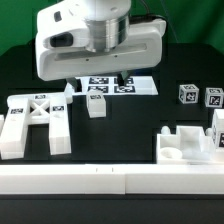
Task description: Assemble chair
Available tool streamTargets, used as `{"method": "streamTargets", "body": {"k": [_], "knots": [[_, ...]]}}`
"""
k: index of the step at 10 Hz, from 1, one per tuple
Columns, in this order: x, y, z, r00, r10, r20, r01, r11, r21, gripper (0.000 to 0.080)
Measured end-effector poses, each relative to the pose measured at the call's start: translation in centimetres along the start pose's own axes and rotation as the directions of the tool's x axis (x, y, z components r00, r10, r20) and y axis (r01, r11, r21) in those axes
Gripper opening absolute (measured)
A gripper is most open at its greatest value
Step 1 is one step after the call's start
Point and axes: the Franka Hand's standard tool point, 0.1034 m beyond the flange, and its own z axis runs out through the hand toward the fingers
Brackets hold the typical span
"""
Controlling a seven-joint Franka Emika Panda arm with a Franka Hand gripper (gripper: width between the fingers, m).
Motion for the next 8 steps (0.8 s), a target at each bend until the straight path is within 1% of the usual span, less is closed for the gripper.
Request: {"method": "streamTargets", "body": {"k": [1, 2, 3, 6, 7, 8], "knots": [[-0.4, 0.5, -0.3, 0.999, 0.048, 0.026, -0.048, 0.999, 0.001, 0.0649], [-0.5, 0.6, -0.5, 0.996, 0.081, 0.035, -0.081, 0.997, -0.012, 0.0649], [-0.6, 0.4, -0.6, 0.995, 0.087, 0.043, -0.087, 0.996, -0.008, 0.0649], [-0.9, 0.4, -0.3, 0.994, 0.087, 0.070, -0.086, 0.996, -0.005, 0.0649], [-1.6, 0.2, 0.1, 0.982, 0.099, 0.161, -0.101, 0.995, 0.004, 0.0649], [-1.4, 0.7, 0.9, 0.966, 0.134, 0.220, -0.136, 0.991, -0.005, 0.0649]]}}
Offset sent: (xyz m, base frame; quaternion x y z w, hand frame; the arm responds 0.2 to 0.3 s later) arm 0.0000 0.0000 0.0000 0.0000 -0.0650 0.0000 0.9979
